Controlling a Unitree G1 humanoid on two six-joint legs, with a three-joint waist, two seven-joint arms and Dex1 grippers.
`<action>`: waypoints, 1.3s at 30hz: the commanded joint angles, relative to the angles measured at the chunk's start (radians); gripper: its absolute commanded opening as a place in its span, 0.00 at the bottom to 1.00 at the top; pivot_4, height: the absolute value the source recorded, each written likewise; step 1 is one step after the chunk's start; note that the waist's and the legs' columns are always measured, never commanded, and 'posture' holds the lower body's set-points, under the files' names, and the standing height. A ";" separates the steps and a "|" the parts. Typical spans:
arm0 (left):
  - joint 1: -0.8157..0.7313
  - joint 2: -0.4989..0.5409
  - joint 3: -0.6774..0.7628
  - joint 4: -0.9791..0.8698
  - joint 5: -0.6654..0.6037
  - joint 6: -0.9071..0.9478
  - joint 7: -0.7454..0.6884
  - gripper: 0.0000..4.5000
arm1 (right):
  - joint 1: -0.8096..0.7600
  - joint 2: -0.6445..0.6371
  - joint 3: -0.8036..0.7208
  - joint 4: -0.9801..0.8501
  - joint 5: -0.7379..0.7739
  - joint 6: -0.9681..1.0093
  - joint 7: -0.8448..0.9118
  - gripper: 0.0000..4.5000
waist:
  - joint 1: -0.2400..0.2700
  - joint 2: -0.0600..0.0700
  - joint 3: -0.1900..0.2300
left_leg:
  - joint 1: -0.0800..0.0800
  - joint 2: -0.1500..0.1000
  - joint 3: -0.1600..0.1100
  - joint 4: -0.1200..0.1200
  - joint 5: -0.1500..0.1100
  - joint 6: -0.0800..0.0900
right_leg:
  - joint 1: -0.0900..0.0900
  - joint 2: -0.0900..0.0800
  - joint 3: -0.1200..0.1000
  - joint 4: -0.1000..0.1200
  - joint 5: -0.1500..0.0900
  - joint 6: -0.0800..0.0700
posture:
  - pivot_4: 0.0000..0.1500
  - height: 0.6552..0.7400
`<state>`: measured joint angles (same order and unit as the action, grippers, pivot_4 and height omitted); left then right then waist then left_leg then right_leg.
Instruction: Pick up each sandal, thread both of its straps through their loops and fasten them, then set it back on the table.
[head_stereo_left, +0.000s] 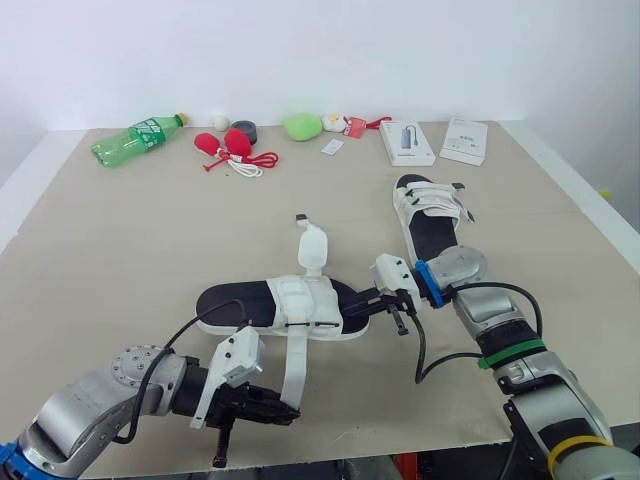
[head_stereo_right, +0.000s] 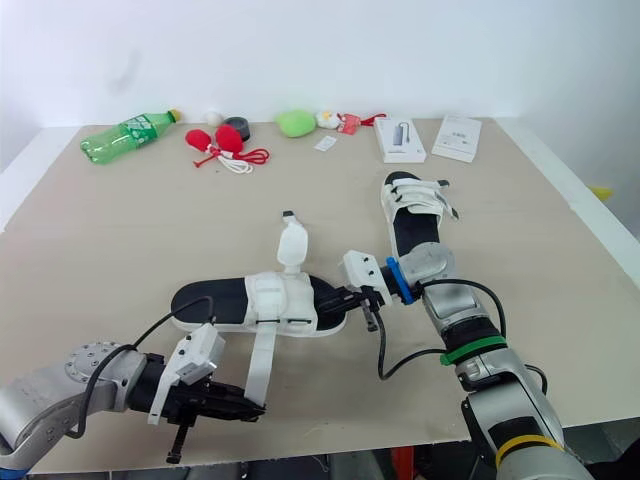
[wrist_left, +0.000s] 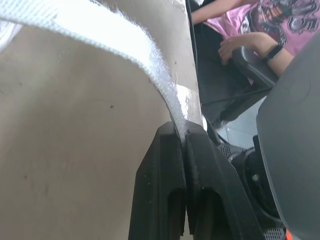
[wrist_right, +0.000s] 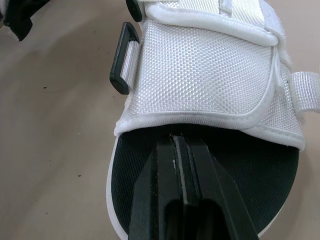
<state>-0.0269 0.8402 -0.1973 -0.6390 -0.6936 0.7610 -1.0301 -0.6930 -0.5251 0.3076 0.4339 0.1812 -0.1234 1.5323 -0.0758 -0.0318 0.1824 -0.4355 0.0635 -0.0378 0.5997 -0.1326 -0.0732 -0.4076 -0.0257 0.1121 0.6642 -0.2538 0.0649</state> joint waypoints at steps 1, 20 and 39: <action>0.010 0.025 0.007 -0.054 -0.023 -0.005 -0.027 0.01 | -0.004 -0.004 0.013 0.016 -0.027 -0.006 0.016 0.00 | 0.000 0.000 0.000 | 0.000 0.000 0.000 0.000 0.000 0.000 | 0.000 0.000 0.000 0.000 0.000 0.000 | 1.00 1.00; -0.049 0.266 0.142 -0.053 0.260 -0.395 -0.179 0.80 | -0.026 0.007 0.016 0.052 -0.031 -0.018 0.026 0.00 | 0.000 0.000 0.000 | 0.001 0.000 0.002 0.000 0.000 0.000 | 0.000 -0.002 0.000 -0.001 0.000 -0.001 | 1.00 1.00; -0.141 -0.012 -0.031 0.263 0.759 -1.467 -0.056 0.80 | -0.030 0.005 0.017 0.052 -0.032 -0.017 0.023 0.00 | 0.000 0.000 0.000 | 0.003 0.000 0.009 -0.003 -0.001 0.001 | 0.000 -0.003 0.003 -0.001 0.000 -0.001 | 1.00 1.00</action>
<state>-0.1530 0.8348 -0.2118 -0.3831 0.0503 -0.6832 -1.1033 -0.7205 -0.5122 0.3156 0.4759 0.1778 -0.1407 1.5459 -0.0754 -0.0321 0.1822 -0.4327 0.0638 -0.0293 0.5970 -0.1332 -0.0717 -0.4072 -0.0287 0.1151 0.6632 -0.2538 0.0643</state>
